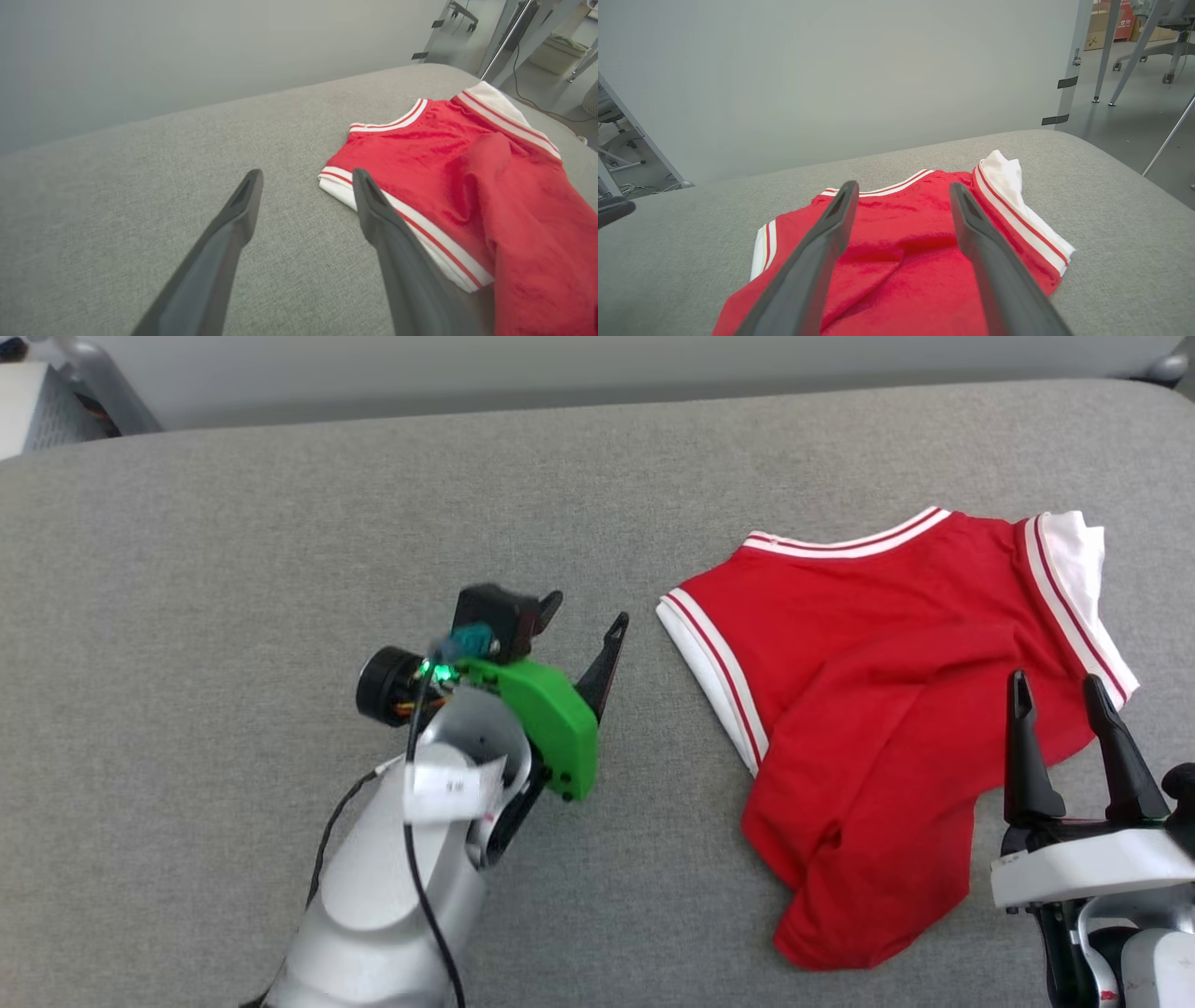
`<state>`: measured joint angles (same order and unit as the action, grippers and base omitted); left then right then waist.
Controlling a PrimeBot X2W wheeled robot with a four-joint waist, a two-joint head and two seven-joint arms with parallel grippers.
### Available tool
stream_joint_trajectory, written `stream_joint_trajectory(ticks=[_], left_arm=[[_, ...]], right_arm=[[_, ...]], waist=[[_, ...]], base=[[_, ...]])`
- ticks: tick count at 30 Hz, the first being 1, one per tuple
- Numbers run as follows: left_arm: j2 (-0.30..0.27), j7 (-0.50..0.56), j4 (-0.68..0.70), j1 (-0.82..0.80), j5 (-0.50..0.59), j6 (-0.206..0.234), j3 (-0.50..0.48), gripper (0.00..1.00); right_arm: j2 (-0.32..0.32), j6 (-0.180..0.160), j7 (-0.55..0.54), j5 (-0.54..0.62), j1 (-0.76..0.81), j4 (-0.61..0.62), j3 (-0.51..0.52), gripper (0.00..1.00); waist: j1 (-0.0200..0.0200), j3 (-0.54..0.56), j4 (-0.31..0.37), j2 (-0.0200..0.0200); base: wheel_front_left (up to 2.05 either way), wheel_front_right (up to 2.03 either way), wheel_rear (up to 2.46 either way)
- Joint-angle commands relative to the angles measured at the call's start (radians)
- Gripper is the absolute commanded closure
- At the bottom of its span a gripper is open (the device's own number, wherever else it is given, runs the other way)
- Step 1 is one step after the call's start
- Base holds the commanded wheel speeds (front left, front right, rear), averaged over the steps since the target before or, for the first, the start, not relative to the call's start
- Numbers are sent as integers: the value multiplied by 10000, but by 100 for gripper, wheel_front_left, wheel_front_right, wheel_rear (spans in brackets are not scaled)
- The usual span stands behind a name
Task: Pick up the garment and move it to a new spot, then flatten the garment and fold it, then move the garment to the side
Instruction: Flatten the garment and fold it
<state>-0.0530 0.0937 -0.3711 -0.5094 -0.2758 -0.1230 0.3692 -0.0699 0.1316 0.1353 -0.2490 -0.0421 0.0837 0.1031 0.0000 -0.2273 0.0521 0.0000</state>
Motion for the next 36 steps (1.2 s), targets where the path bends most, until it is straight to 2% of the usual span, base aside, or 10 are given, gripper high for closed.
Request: stream_joint_trajectory(ticks=[1,3,5,9,18,28,29,30,36], left_arm=[[17,801,-220,-485,-472,-52,112,0],[22,2018,-466,-999,-1318,23,294,0],[24,2998,-691,-1494,-1840,292,566,0],[25,4017,-1134,-2236,-2336,665,1086,0],[26,3979,-2568,-2887,-2011,1319,1636,0],[27,3732,-3364,-3001,-2861,1184,2211,0],[27,3788,-3424,-2985,-2946,1126,2373,71],[27,3803,-3475,-2968,-2982,1069,2501,100],[26,2788,-3830,-2754,-3179,1131,2561,100]], right_arm=[[48,-9,-44,123,-85,79,-65,0],[67,-9,-47,195,-191,93,-166,0],[86,-9,-19,221,-308,92,-285,0],[128,-9,100,288,-452,100,-541,0],[185,-9,423,285,-568,-162,-892,0],[194,-9,664,120,-719,-492,-1006,0],[195,-9,667,136,-739,-511,-1012,0],[195,-9,668,150,-756,-525,-1011,0],[195,-9,638,257,-789,-602,-874,0]], waist=[[0,-462,343,0],[0,-614,500,0],[0,-750,670,0],[0,-1010,985,0],[0,-1402,1484,0],[0,-1588,1591,0],[0,-1598,1581,0],[0,-1599,1568,0],[0,-1323,1330,0]], base=[[0,0,0],[0,0,0],[0,0,0],[0,0,0],[0,0,0],[0,0,0],[0,0,0],[0,0,0],[0,0,0]])
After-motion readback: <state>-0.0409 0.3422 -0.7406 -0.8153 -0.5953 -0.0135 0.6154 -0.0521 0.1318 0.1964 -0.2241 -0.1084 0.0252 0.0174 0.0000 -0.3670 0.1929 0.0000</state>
